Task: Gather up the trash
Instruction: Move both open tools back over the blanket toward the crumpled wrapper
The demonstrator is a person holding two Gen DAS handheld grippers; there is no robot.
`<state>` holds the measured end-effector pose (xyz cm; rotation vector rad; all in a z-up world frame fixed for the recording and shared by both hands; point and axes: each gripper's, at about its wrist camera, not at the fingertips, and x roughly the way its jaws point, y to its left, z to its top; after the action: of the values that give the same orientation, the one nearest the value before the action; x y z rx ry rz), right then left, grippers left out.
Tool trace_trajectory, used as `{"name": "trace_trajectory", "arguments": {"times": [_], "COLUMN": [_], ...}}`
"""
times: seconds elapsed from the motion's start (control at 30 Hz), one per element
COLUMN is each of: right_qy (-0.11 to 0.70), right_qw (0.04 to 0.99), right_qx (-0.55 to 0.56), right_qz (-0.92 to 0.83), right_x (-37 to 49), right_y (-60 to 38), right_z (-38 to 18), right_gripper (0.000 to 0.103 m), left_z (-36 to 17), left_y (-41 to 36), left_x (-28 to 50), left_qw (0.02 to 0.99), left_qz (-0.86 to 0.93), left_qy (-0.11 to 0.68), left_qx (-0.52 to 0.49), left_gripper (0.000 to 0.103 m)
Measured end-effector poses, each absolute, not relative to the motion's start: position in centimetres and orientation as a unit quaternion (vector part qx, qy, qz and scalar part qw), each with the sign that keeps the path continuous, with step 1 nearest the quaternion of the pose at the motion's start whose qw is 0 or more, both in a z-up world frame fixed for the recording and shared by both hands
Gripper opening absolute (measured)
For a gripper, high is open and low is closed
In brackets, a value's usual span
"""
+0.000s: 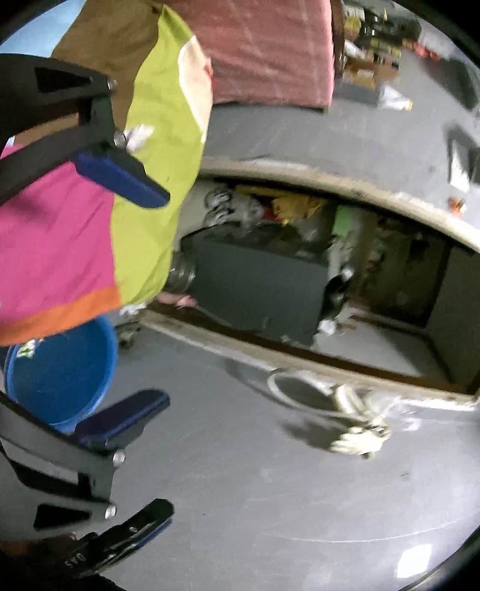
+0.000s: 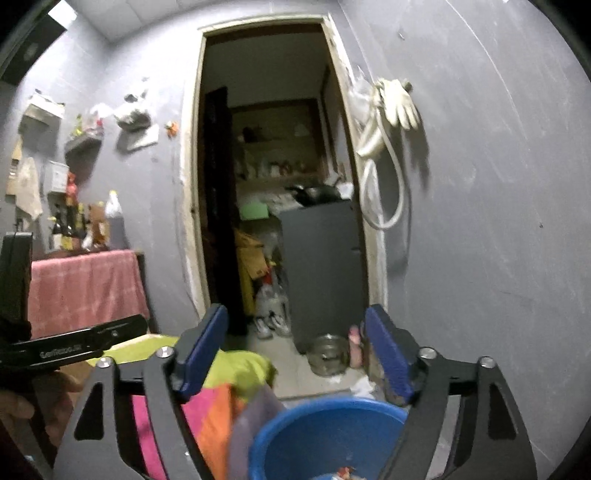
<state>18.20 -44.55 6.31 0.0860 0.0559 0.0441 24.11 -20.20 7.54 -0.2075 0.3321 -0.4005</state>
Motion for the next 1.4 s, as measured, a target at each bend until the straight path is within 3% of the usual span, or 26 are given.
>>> {"name": "trace_trajectory", "arguments": {"times": [0.1, 0.6, 1.17, 1.23, 1.4], "right_qy": [0.011, -0.028, 0.155, 0.174, 0.211], "right_qw": [0.998, 0.994, 0.977, 0.973, 0.965], "right_qx": [0.043, 0.024, 0.008, 0.008, 0.002], "right_qz": [0.034, 0.104, 0.148, 0.15, 0.158], "right_x": [18.0, 18.6, 25.7, 26.4, 27.9], "right_y": [-42.8, -33.6, -29.8, -29.7, -29.6], "right_z": [7.1, 8.0, 0.7, 0.0, -1.5], "right_gripper": [0.103, 0.103, 0.103, 0.103, 0.096], "left_z": [8.4, 7.0, -1.4, -2.4, -4.4], "left_y": [-17.9, -7.3, -4.5, -5.0, -6.1], "left_x": [23.1, 20.7, 25.3, 26.3, 28.4], "left_qw": [0.966, 0.983, 0.944, 0.935, 0.915], "left_qz": [-0.188, -0.098, -0.083, -0.085, -0.099], "left_qy": [0.146, 0.136, 0.314, 0.341, 0.392], "left_qx": [-0.097, -0.072, -0.055, -0.039, -0.016], "left_gripper": [0.1, 0.101, 0.1, 0.097, 0.07]}}
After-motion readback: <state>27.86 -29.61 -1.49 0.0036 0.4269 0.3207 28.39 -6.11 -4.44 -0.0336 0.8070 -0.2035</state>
